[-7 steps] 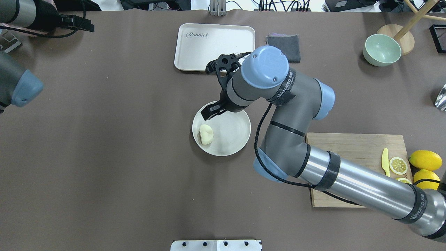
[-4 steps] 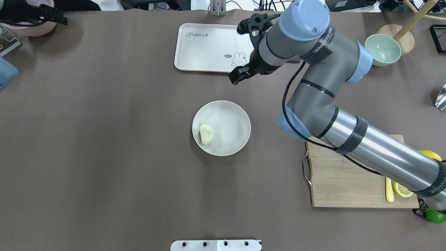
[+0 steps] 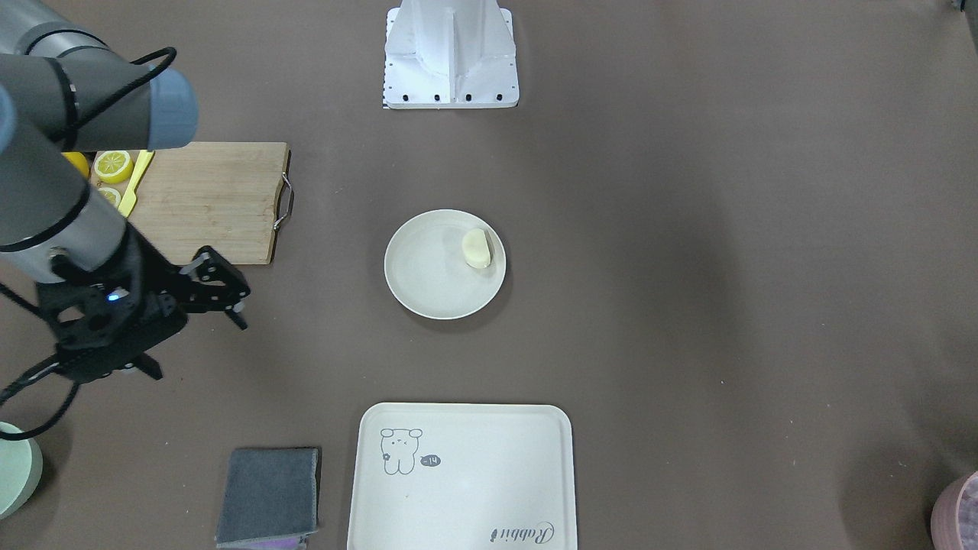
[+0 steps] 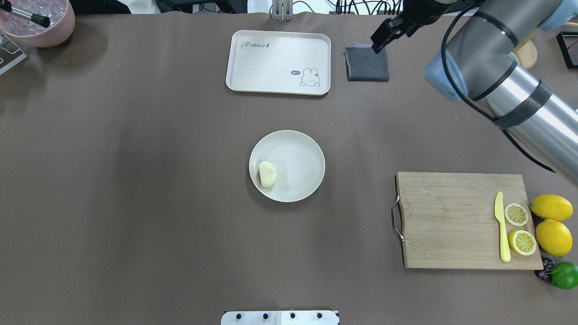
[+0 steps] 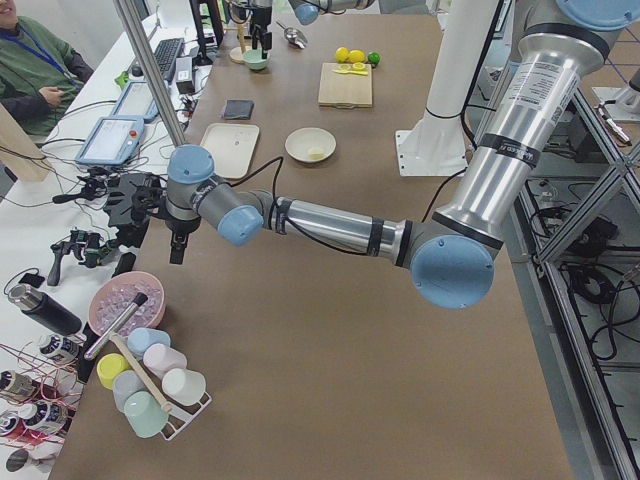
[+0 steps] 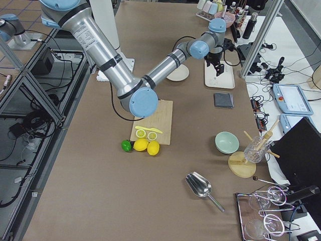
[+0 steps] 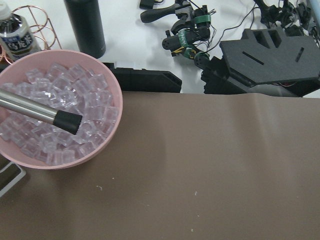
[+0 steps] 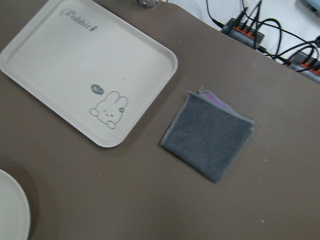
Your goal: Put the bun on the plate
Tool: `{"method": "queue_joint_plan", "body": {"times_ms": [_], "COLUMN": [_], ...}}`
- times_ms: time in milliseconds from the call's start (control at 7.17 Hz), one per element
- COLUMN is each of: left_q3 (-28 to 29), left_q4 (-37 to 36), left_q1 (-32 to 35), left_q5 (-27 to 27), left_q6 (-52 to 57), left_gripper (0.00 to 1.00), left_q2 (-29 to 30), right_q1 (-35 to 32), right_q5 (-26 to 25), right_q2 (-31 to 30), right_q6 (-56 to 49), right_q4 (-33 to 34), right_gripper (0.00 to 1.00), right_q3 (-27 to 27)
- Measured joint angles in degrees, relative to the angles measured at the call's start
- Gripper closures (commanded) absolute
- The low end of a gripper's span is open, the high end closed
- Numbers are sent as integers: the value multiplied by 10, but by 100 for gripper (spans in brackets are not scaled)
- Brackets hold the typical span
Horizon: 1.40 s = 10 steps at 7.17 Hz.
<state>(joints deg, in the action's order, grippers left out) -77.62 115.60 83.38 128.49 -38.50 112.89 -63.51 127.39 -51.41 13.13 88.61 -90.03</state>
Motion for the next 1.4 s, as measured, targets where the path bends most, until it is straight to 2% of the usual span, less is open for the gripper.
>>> {"method": "queue_joint_plan", "body": {"times_ms": [558,977,1395], "left_q3": [24,31,36], "left_q4": [-76,-115,-124], "left_q1": [34,56,71], "left_q5": [2,25,45], "left_q6": [2,4,21], "left_gripper": [2,2,2], "left_q2": [4,3,0], "right_q1": [-101,-138,-167], "right_q5": [7,12,16], "right_q2": [-81,-126,-158], "right_q6": [-45,-40,-38], "right_q4": [13,11,8], "right_gripper": [0,0,0], "right_q3": [11,12,11]}}
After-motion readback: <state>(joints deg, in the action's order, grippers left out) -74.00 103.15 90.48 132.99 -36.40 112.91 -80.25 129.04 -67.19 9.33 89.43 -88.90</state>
